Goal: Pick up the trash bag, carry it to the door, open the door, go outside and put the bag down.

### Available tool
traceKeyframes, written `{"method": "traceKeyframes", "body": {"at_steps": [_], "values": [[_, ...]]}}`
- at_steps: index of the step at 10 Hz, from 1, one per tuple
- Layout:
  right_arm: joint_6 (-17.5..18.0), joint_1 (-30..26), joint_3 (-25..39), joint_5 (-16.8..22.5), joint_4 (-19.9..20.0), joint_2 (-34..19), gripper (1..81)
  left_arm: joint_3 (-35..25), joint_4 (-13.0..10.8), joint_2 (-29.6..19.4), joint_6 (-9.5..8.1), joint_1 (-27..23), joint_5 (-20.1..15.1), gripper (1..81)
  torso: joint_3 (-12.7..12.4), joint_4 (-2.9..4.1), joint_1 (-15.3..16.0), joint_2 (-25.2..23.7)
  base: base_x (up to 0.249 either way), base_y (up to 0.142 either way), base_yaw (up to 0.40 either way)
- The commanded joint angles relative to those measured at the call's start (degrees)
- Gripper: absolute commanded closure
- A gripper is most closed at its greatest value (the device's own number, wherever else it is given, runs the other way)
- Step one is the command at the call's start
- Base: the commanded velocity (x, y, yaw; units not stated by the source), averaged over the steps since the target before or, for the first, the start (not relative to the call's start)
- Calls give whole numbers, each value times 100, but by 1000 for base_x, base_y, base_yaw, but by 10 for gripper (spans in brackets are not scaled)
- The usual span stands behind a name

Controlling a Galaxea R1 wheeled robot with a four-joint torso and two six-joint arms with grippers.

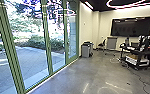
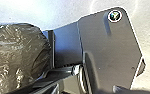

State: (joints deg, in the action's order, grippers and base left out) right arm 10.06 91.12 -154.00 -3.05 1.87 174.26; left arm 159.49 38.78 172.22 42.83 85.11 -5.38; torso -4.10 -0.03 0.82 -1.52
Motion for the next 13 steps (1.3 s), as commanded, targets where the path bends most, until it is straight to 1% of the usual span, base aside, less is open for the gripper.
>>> {"method": "traceKeyframes", "body": {"at_steps": [1,2,3,4,5,6,8,13], "values": [[-21,-318,12,287,-46,32,10,30,-46,-20,33,-386,-385,811,0,0,0,0,132,-61,0],[-21,-318,12,287,-46,32,10,30,-46,-11,33,-386,-385,811,0,0,-2,-2,133,-61,0],[-21,-336,12,287,-55,41,10,30,-46,-11,33,-386,-385,811,241,0,-5,-2,133,-62,0],[-21,-344,12,287,-55,41,10,21,-46,-11,33,-386,-385,811,304,0,-2,-2,133,-63,0],[-21,-327,12,287,-55,41,10,30,-46,-11,33,-386,-385,811,118,0,-2,-2,133,-64,0],[-21,-327,12,287,-55,41,10,30,-55,-11,33,-386,-385,811,219,0,-2,-2,134,-64,0],[-21,-327,12,287,-55,41,10,30,-55,-11,24,-386,-385,811,269,0,0,0,135,-68,0],[-21,-327,12,287,-55,41,10,30,-46,-12,24,-386,-385,811,267,0,0,0,135,-69,0]]}}
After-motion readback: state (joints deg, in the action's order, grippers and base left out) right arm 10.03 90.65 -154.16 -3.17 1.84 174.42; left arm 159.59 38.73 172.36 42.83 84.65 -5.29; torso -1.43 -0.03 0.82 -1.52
